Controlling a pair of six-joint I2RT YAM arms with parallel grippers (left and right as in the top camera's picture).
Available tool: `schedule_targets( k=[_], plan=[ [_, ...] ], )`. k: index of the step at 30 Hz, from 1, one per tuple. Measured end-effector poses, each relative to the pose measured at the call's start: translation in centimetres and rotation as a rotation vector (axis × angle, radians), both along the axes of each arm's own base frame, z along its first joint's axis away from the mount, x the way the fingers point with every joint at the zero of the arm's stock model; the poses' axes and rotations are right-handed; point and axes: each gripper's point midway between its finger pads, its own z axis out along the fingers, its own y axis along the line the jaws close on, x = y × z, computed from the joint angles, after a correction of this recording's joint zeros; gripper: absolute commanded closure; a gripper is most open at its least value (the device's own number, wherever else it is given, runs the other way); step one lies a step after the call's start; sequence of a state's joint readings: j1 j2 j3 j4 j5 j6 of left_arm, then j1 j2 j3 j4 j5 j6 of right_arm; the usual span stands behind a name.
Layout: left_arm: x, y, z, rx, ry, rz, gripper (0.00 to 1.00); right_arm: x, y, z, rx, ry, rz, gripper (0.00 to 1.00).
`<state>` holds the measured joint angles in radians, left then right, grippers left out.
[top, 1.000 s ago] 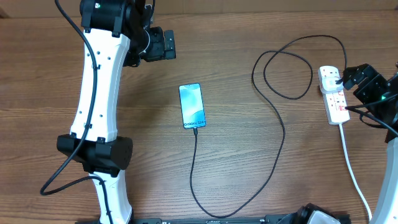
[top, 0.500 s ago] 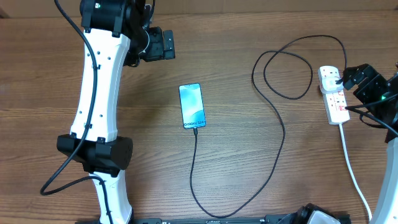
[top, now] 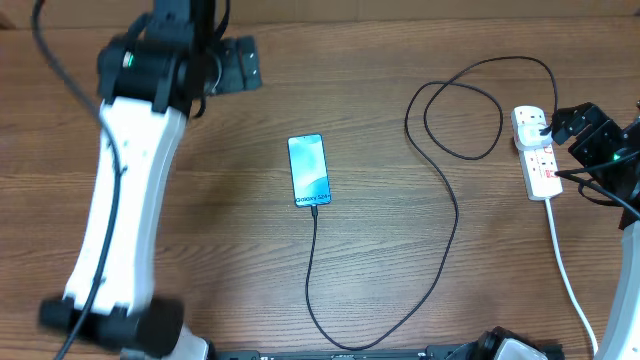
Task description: Plug charger to phone and switch on socket
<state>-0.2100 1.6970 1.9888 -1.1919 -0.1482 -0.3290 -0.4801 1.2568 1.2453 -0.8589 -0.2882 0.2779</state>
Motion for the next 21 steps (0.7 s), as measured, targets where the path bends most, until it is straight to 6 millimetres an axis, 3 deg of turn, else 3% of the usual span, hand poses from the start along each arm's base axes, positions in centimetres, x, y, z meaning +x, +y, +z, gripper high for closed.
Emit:
schedule_targets(
  k=[3,11,21],
  plan=[
    [-2.1,1.1,-0.7,0.024,-0.032,0.024,0.0,0.0,0.0,0.0,0.001,0.001,-0.002,0.0],
    [-7.3,3.6,-5.2,0.062,-0.132,0.079,0.0,0.0,0.0,0.0,0.001,0.001,-0.003,0.0],
    [-11.8,5.1,-5.6,-0.027,-0.56,0.124,0.0,0.0,0.0,0.0,0.002,0.002,-0.003,0.0]
  ],
)
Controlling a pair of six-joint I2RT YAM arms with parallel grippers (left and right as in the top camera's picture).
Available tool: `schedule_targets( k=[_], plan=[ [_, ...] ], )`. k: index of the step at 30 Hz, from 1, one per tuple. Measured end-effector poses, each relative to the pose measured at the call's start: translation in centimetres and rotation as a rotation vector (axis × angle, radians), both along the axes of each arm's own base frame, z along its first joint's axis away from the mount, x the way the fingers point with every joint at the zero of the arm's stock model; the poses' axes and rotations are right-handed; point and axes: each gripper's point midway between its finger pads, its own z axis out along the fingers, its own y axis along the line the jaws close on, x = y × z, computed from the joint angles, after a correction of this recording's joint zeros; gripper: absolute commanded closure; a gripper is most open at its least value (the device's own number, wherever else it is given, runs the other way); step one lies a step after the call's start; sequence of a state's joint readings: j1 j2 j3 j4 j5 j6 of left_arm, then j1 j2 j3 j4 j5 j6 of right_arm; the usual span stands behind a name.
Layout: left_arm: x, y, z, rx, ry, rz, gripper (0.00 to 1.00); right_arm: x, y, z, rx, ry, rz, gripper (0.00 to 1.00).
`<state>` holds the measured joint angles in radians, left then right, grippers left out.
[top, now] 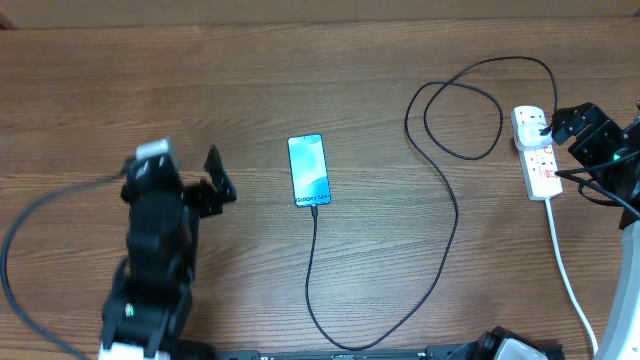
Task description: Plug charger to phone and switch on socket
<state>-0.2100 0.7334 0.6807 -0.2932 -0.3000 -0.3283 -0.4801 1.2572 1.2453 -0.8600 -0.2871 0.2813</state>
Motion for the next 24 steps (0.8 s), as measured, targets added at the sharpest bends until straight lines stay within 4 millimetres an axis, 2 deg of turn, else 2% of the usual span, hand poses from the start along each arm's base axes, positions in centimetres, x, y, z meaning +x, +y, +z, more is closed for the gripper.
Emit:
schedule_targets(
  k=[13,16,21,24],
  plan=[
    [-4.9,1.7,-0.6,-0.117,-0.562,0.04,0.0,0.0,0.0,0.0,-0.001,0.002,-0.002,0.0],
    [-5.5,2.2,-2.3,-0.115,-0.566,0.054,0.0,0.0,0.0,0.0,-0.001,0.002,-0.001,0.0],
    [-6.1,3.2,-2.4,-0.106,-0.577,0.093,0.01,0.0,-0.1,0.0,-0.001,0.002,-0.003,0.0],
    [-5.9,3.7,-3.8,-0.088,-0.52,0.115,0.0,0.0,-0.1,0.0,0.0,0.002,-0.004,0.0]
  ],
)
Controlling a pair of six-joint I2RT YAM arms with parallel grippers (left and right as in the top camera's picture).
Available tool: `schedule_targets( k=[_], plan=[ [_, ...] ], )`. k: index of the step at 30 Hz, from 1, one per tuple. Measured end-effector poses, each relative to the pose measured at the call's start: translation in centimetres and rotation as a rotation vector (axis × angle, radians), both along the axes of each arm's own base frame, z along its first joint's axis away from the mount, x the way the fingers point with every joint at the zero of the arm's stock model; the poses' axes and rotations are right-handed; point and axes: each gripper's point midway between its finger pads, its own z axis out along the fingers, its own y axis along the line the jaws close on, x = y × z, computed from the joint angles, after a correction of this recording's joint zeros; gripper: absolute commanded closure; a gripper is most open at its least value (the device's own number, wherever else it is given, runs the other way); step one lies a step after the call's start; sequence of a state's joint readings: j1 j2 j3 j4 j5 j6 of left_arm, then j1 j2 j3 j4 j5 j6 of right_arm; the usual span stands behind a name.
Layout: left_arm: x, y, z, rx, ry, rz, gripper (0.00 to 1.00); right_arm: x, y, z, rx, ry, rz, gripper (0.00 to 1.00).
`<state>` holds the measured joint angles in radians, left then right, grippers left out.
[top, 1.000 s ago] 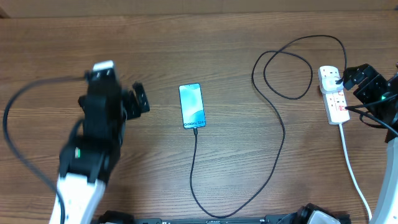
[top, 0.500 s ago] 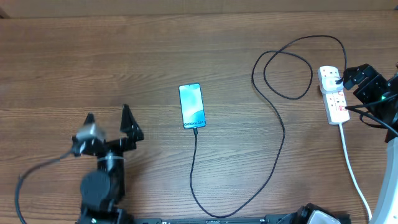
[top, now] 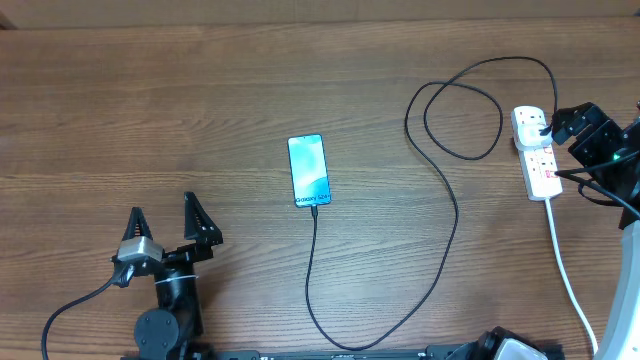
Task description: Plug charger to phone and switch on socket
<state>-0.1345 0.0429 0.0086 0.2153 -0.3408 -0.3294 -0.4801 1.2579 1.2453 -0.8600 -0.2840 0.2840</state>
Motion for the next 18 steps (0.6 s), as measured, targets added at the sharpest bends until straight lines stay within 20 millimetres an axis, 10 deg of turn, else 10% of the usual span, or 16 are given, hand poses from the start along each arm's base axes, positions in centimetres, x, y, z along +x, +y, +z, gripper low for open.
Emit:
schedule_targets(
  k=[10,18],
  plan=[
    [0.2,0.7,-5.7,0.028,0.237,0.008,0.0,0.0,0.0,0.0,0.0,0.0,0.0,0.0],
    [0.4,-0.2,-6.1,0.143,0.273,-0.067,0.0,0.0,0.0,0.0,0.0,0.0,0.0,0.0]
  ],
)
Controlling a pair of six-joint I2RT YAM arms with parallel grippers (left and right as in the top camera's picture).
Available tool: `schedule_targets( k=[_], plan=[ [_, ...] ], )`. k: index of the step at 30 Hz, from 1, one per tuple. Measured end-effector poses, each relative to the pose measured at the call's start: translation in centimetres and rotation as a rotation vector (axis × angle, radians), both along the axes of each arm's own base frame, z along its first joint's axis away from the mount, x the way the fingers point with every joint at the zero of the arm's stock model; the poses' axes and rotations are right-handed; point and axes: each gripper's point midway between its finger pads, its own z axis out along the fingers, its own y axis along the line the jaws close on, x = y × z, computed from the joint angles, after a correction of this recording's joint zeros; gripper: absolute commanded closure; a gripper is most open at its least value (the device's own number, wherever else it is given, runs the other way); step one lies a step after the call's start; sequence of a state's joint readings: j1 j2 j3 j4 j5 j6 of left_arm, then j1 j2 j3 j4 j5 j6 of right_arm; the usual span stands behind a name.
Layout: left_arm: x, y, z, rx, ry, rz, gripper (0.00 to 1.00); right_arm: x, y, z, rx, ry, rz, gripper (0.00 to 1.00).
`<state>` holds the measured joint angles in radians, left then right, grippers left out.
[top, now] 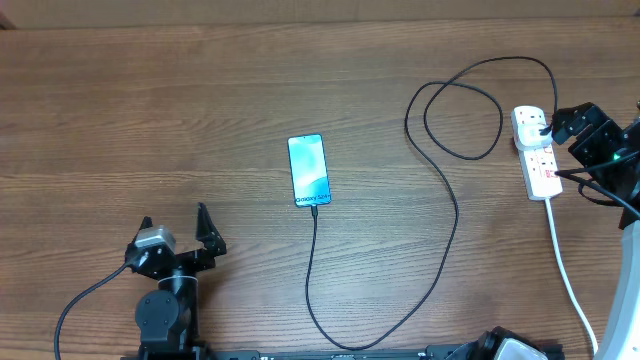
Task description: Plug charger to phone and switch on socket
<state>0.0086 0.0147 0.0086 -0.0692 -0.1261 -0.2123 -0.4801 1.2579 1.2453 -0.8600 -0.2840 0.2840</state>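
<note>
The phone (310, 170) lies screen-up and lit at the table's centre, with the black charger cable (447, 190) plugged into its near end. That cable loops right to the white socket strip (534, 150) at the right edge. My right gripper (553, 125) hovers at the strip's far end by the plug; whether its fingers are apart cannot be told. Down at the near left my left gripper (178, 228) stands open and holds nothing.
The strip's white lead (570, 275) runs toward the near right corner. A black wire (85, 305) trails from the left arm's base. Brown wooden table (150, 100) all around.
The left arm has drawn back a little toward its base at the near left, its fingers still apart. The right gripper, phone and cable are unchanged.
At first the left arm stretched over the far left of the table. Then it stood left of the phone, later low at the near left, and now tucked at its base. The right gripper stayed at the socket strip throughout, the phone plugged in.
</note>
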Motion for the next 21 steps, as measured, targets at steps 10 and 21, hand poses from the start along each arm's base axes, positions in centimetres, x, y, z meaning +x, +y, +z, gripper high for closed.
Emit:
schedule_targets(
  k=[10,21],
  plan=[
    [0.1,-0.9,-0.2,0.062,0.013,-0.06,0.0,0.0,0.0,0.0,0.0,0.0,0.0,0.0],
    [0.1,-1.3,-0.2,0.087,0.018,-0.086,0.0,0.0,0.0,0.0,0.0,0.0,0.0,0.0]
  ],
)
